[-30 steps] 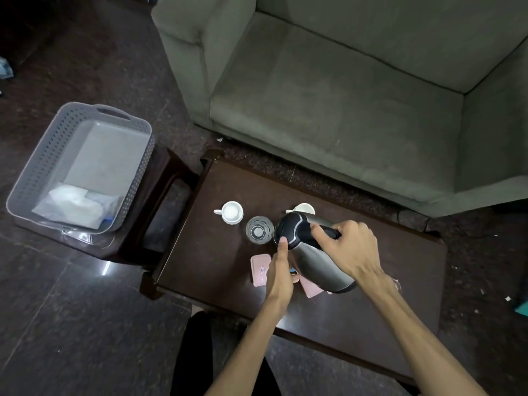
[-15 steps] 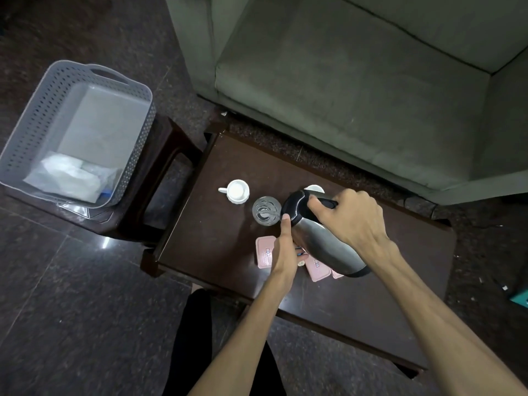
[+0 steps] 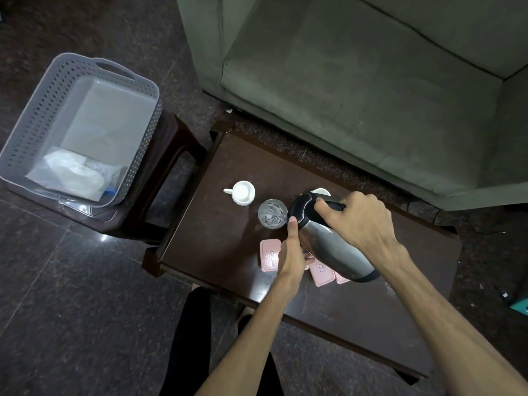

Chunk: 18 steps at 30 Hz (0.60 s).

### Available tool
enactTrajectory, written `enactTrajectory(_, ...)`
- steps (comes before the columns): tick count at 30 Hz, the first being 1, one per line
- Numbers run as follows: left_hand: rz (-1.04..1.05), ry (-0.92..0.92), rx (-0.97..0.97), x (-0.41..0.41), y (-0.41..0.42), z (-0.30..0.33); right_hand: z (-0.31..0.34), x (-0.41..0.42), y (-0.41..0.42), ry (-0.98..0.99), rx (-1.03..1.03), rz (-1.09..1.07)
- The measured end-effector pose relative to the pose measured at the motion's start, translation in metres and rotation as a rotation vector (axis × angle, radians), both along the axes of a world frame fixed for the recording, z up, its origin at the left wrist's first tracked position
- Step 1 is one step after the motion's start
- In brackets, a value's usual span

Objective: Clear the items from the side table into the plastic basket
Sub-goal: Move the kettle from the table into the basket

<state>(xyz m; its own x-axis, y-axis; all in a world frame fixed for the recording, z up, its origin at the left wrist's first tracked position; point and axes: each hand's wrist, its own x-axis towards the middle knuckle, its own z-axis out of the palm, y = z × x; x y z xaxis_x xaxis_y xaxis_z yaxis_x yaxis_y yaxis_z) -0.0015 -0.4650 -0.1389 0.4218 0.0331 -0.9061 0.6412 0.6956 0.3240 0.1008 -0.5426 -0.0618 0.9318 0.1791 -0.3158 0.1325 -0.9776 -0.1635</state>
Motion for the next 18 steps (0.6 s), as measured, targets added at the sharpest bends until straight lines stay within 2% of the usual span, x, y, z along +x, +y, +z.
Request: enactTrajectory(18,-0.012,0.019,-0.025,-0.002,0.005,0.002,0.001,-0.001,0.015,0.016,-0.033,0.002)
